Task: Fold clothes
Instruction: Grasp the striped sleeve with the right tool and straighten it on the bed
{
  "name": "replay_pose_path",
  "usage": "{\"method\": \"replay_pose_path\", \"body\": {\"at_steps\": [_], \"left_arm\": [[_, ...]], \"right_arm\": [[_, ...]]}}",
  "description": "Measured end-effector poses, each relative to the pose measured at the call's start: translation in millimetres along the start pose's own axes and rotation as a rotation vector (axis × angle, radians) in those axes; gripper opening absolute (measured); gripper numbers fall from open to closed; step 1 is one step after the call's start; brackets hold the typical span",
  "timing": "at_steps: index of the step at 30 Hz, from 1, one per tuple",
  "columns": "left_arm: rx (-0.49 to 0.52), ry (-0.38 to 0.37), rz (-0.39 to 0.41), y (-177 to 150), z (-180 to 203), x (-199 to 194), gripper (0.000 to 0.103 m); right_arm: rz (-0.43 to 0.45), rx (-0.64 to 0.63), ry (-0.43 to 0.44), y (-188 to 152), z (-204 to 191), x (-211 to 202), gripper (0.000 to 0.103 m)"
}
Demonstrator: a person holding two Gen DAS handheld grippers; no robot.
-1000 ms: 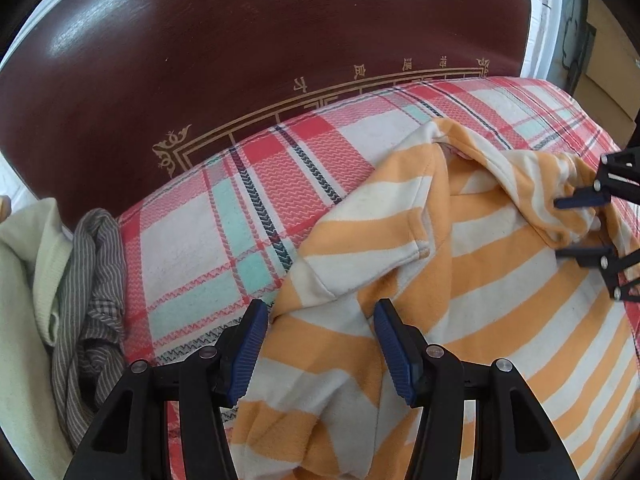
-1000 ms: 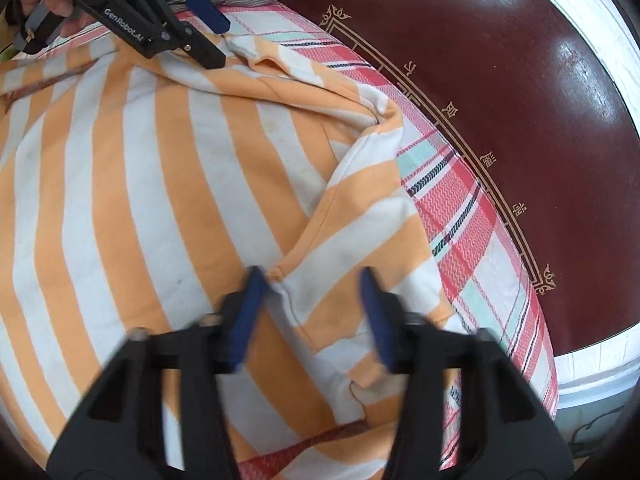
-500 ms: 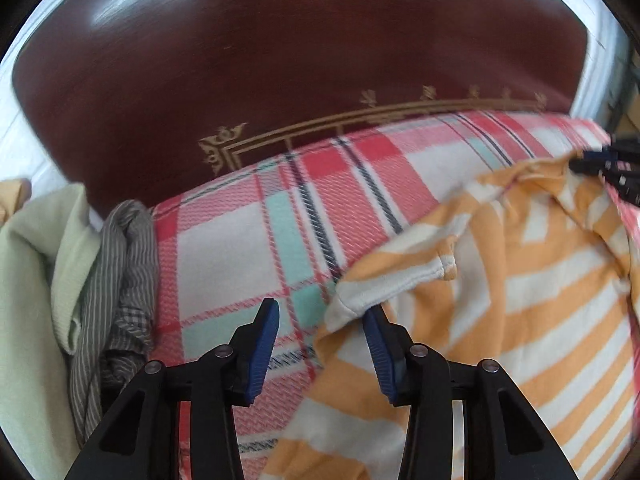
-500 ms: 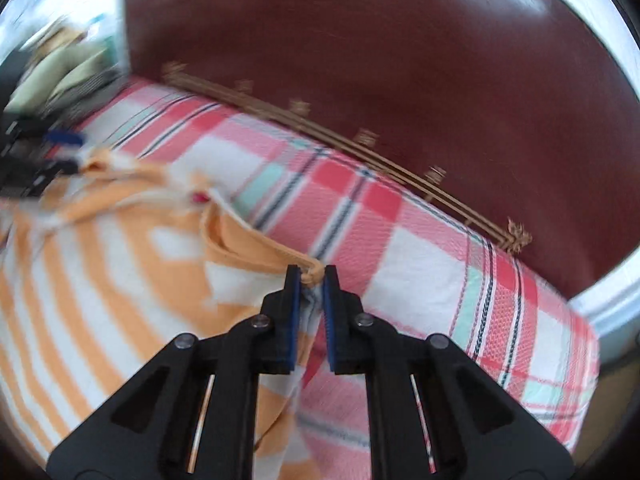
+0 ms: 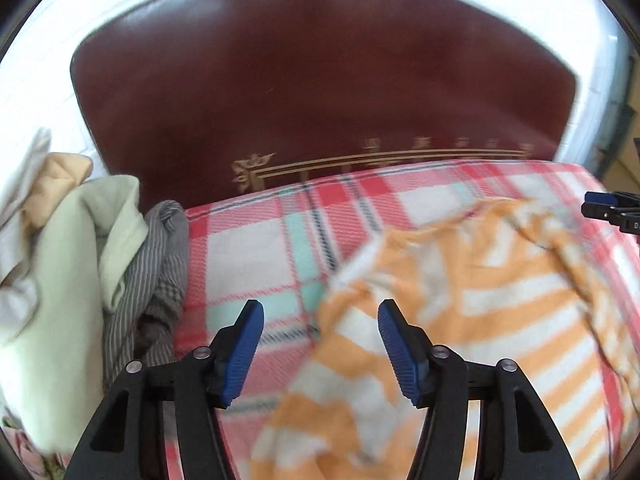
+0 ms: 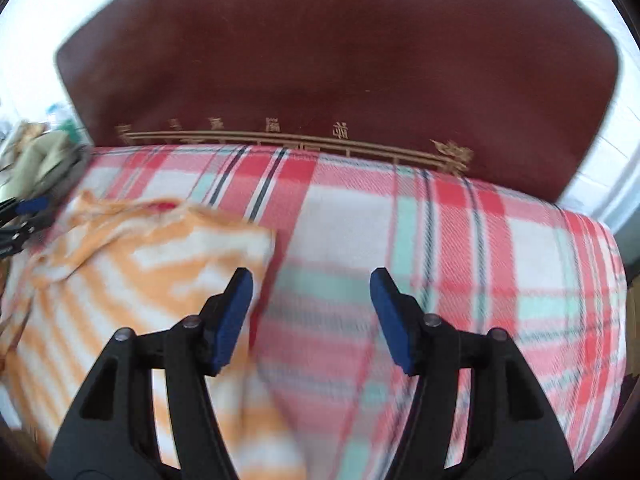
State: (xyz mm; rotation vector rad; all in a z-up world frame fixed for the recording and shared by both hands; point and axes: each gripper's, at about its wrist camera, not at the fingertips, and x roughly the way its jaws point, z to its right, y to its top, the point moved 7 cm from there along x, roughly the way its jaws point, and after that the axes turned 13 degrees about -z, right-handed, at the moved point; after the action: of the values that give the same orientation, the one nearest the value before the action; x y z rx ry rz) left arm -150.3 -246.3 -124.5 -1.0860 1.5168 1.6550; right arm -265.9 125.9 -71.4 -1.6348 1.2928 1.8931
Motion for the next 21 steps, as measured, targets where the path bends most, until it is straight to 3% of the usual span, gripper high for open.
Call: {"method": "replay_pose_path", "body": {"at_steps": [5,9,14,21], "left_arm": [[0.199,-0.112,-0.011,-45.9,51.1,-24.4,0.065],[0.314,-0.203,-0.037,-90.4,98.3,-35.1,0.066],[0.342,-0.323,-0.059,-136.1,138.5,-49.0,0.066],[0.364,-0.351,-0.100,-184.5,158.6,-55.4,0.066]], "right_arm": [[-0.034,-0.084,0.018,-85.2,-26.6,-36.5,0.063],[-0.080,-0.120,-0.024,-150.0,-55.7,-38.9,0.063],[-0.091,-0.134,-0.096,-213.7,-79.8,-37.8,0.063],[-0.090,-0.019,-0.066,-252.6,-78.8,-29.8,0.063]]}}
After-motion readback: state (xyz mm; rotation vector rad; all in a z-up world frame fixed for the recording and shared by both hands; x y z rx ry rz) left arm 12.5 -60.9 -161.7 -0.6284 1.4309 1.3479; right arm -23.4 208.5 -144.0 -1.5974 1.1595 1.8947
